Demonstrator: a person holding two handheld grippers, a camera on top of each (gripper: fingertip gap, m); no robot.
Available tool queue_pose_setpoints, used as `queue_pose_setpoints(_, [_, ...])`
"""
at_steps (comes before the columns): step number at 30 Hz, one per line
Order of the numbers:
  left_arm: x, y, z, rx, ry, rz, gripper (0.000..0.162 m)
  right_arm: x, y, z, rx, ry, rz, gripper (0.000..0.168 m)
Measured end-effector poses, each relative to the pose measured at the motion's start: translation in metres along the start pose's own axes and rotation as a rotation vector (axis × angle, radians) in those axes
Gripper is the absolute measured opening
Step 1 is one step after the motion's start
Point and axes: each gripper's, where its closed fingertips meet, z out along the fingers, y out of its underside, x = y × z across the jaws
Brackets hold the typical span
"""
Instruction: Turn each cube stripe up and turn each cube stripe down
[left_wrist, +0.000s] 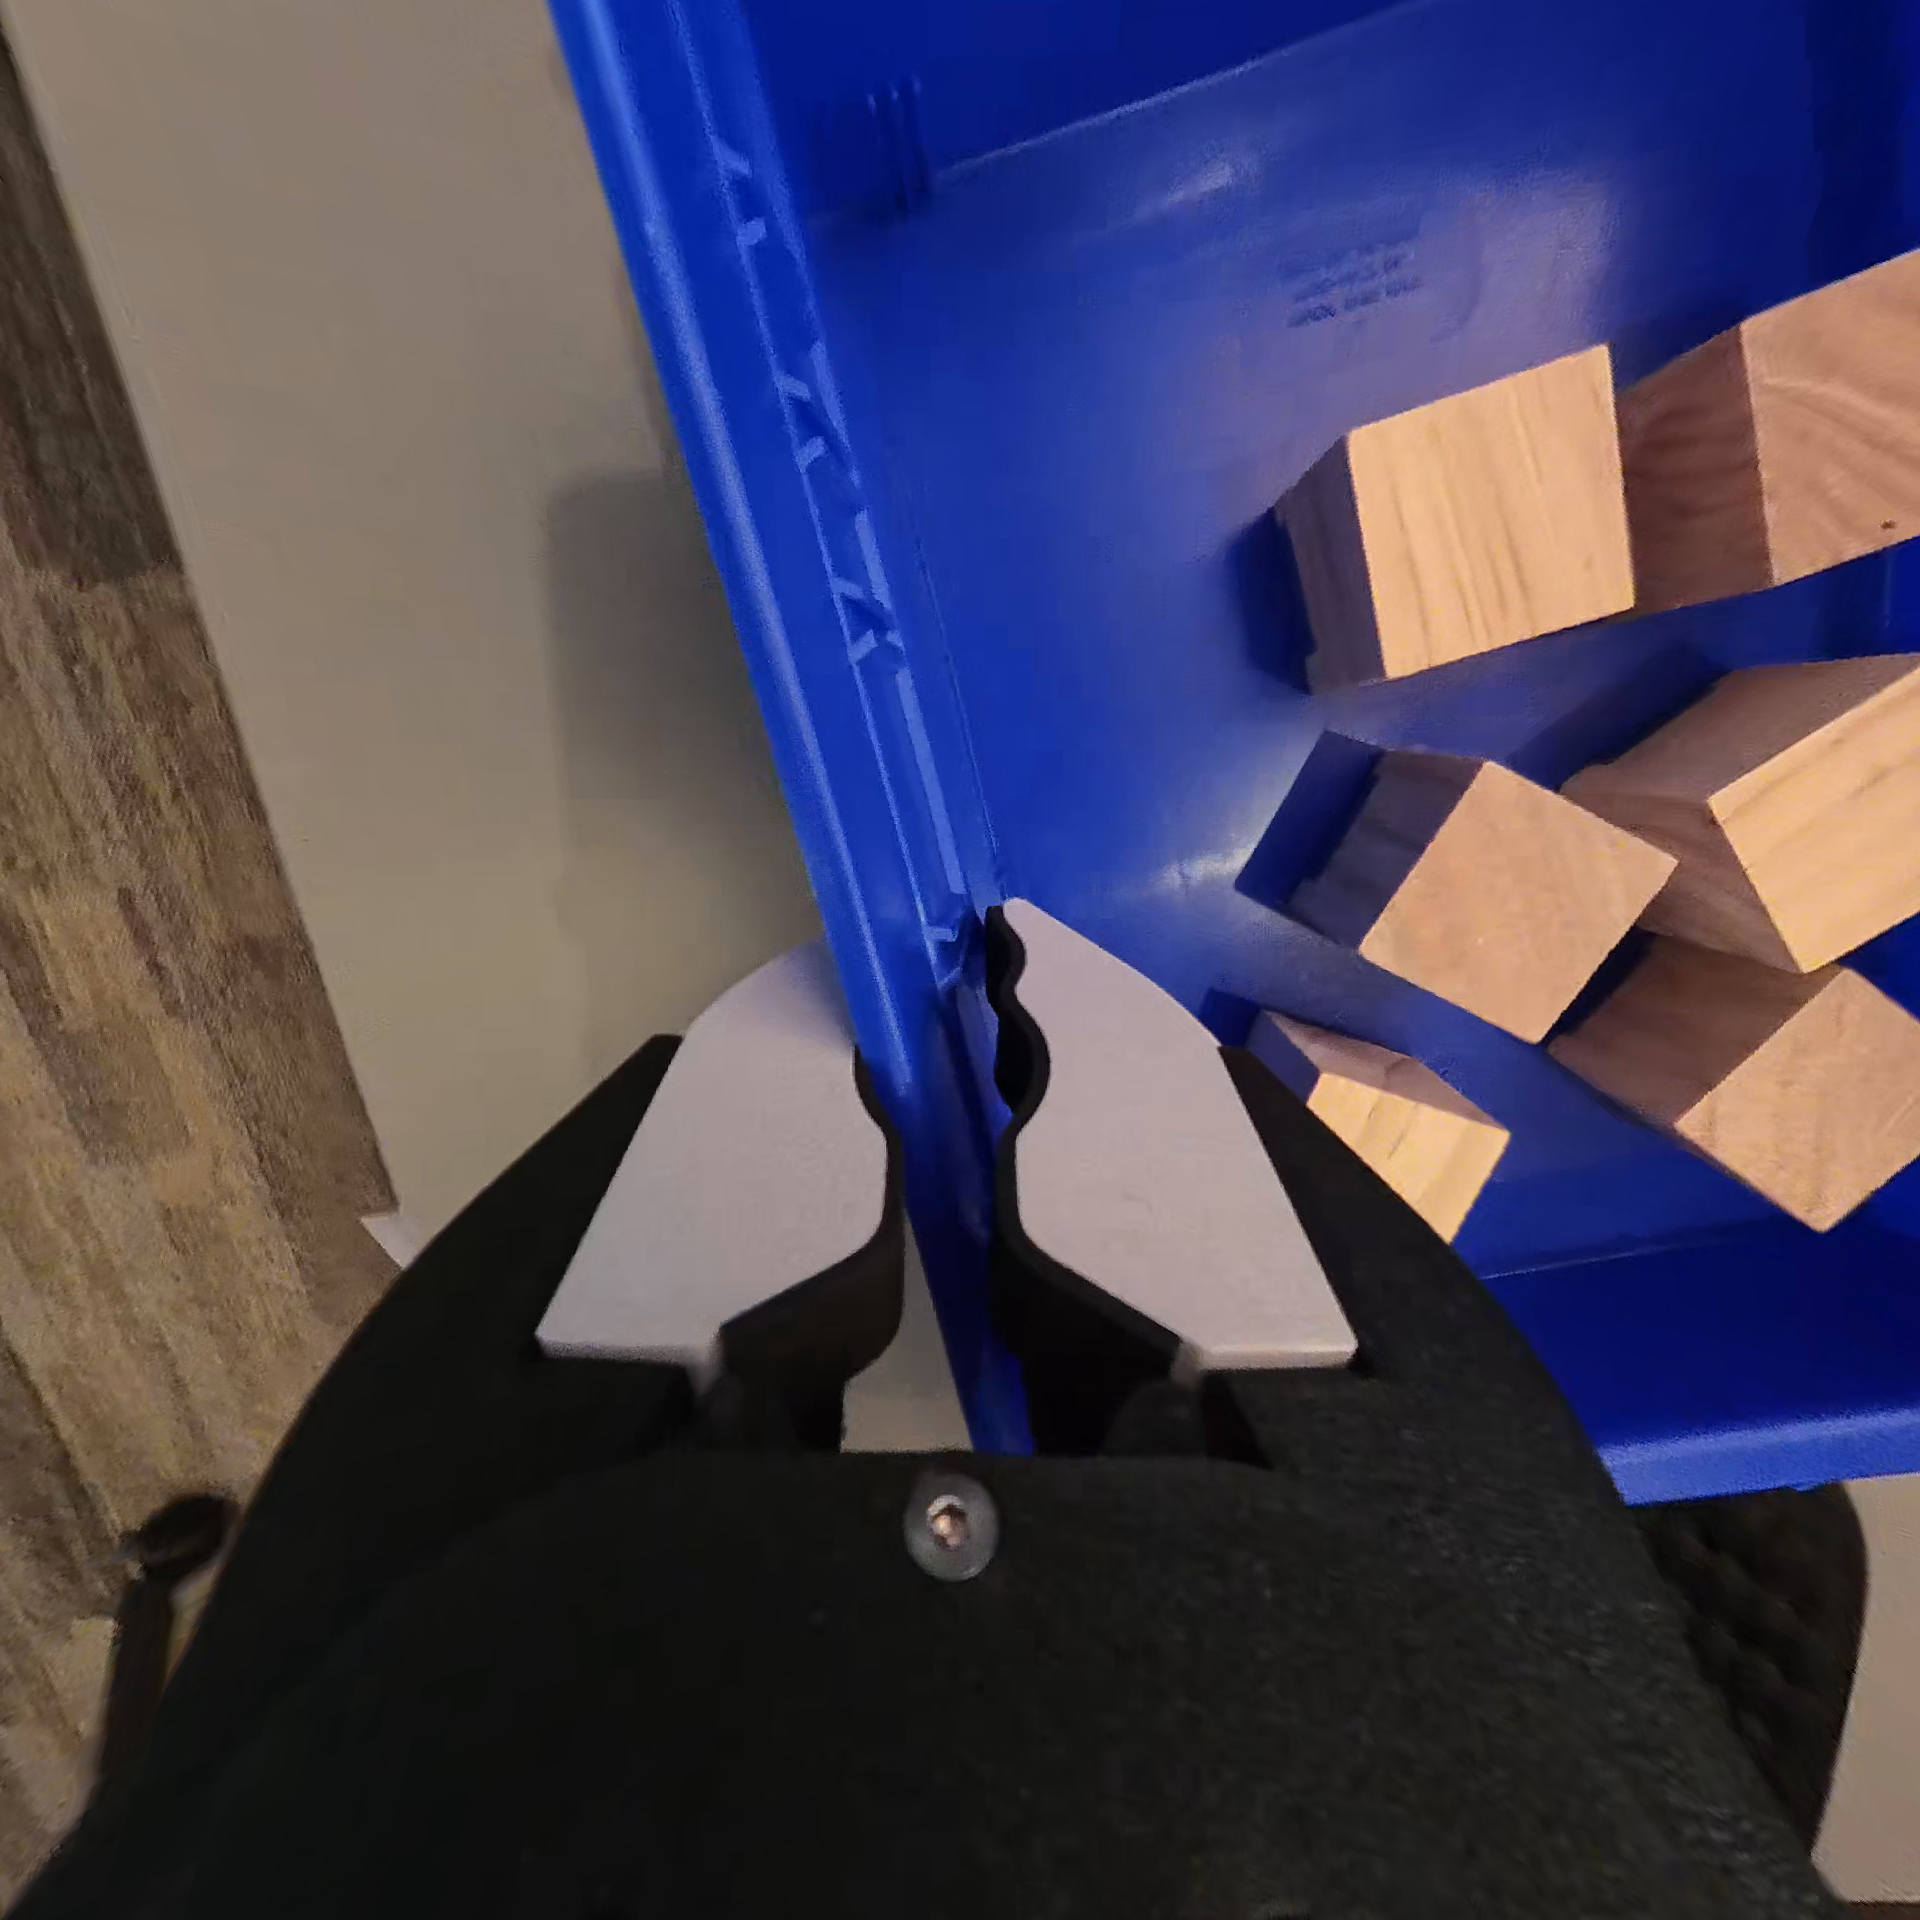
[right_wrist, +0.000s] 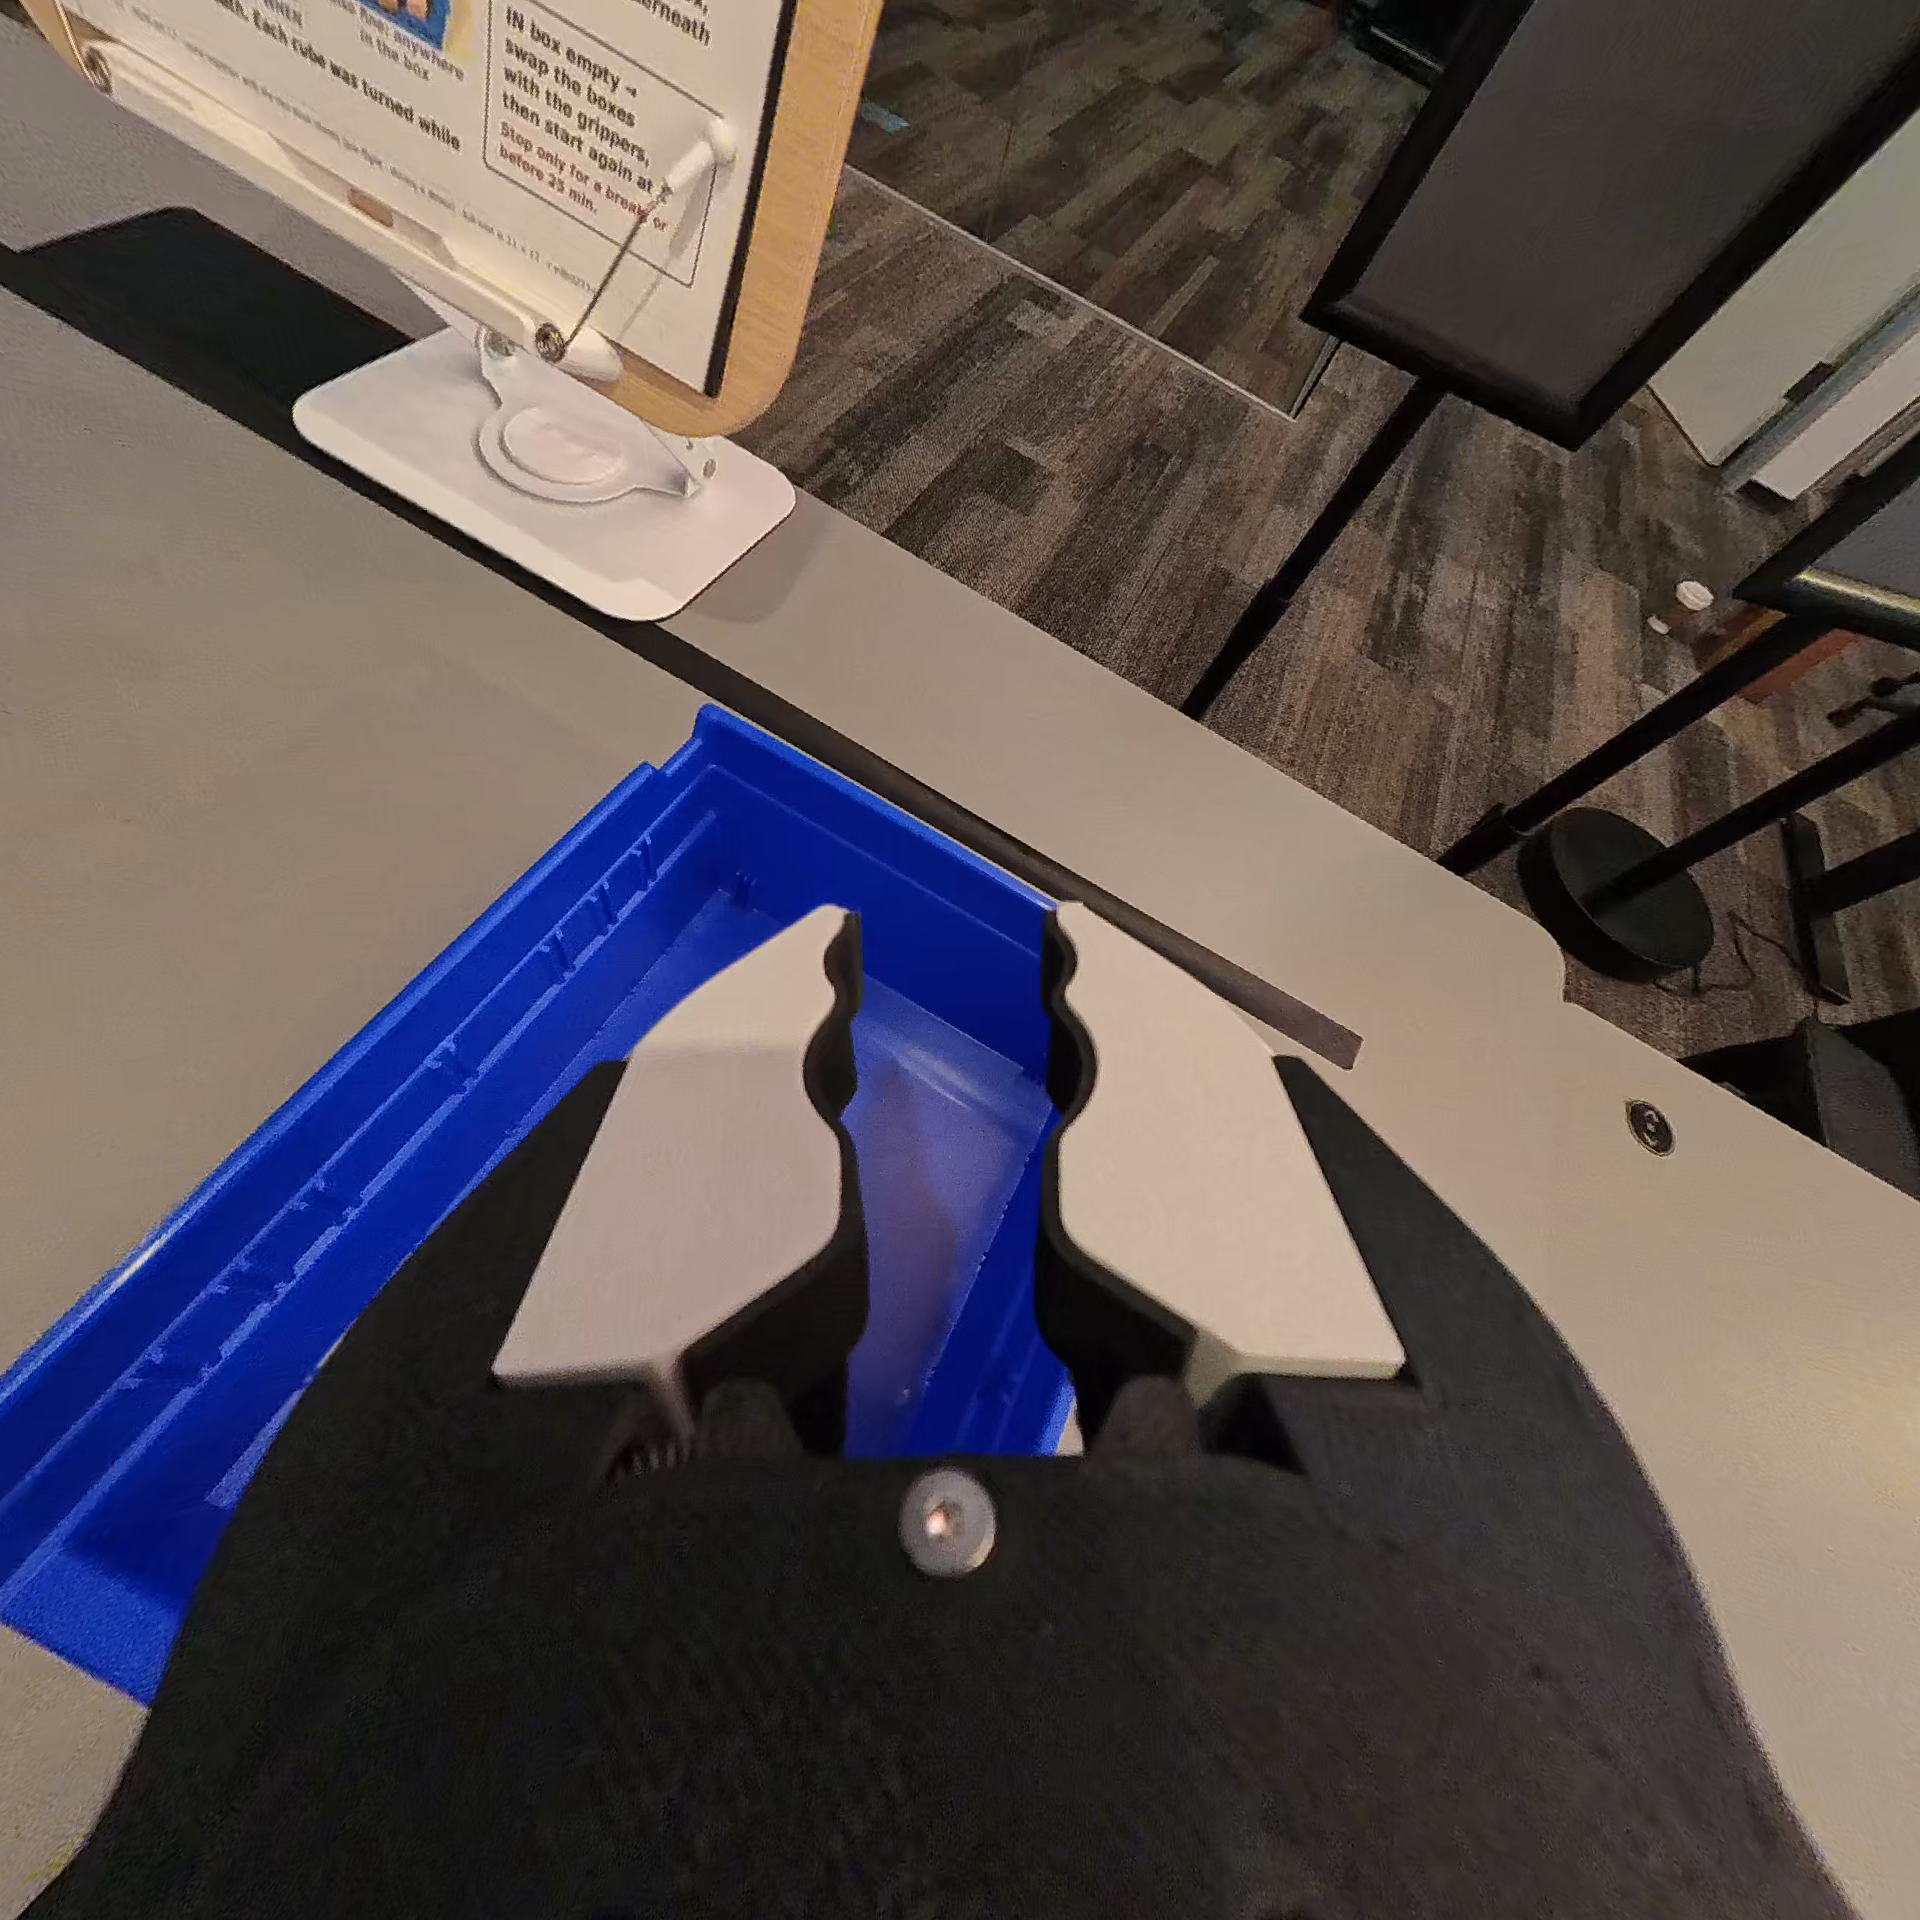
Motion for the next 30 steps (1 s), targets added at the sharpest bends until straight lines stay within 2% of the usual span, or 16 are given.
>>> queue_pose_setpoints(1, [0.005,-0.008,0.002,0.001,0.005,0.047,0.013,-0.002,0.001,0.002,-0.008,0.001,-0.011,0.034])
queue_pose_setpoints(5, [0.018,-0.025,0.007,0.013,0.055,0.205,0.013,-0.006,0.009,0.014,-0.064,0.009,-0.057,0.034])
queue_pose_setpoints(9, [0.020,-0.023,0.007,0.031,0.138,0.170,0.009,-0.010,0.016,0.023,-0.111,0.017,-0.094,0.034])
queue_pose_setpoints(15, [0.013,-0.013,0.004,0.054,0.130,0.211,0.009,-0.011,0.007,0.030,-0.067,0.049,-0.091,0.034])
queue_pose_setpoints(17, [0.010,-0.017,0.001,0.106,0.113,0.183,0.015,-0.010,0.007,0.032,-0.070,0.066,-0.103,0.035])
queue_pose_setpoints(19, [0.008,-0.031,-0.013,0.232,0.122,0.143,0.023,-0.011,0.007,0.034,-0.070,0.073,-0.110,0.035])
queue_pose_setpoints(22, [0.021,-0.054,-0.061,0.476,0.245,0.063,0.035,-0.012,0.004,0.034,-0.056,0.084,-0.120,0.035])
queue_pose_setpoints(25, [0.045,-0.054,-0.113,0.642,0.324,0.142,0.038,-0.012,0.001,0.033,-0.042,0.092,-0.128,0.034])
queue_pose_setpoints(27, [0.062,-0.045,-0.135,0.682,0.323,0.222,0.040,-0.012,0.001,0.033,-0.041,0.090,-0.130,0.034])
queue_pose_setpoints(30, [0.088,-0.022,-0.137,0.625,0.292,0.350,0.040,-0.014,0.002,0.035,-0.054,0.089,-0.140,0.034])
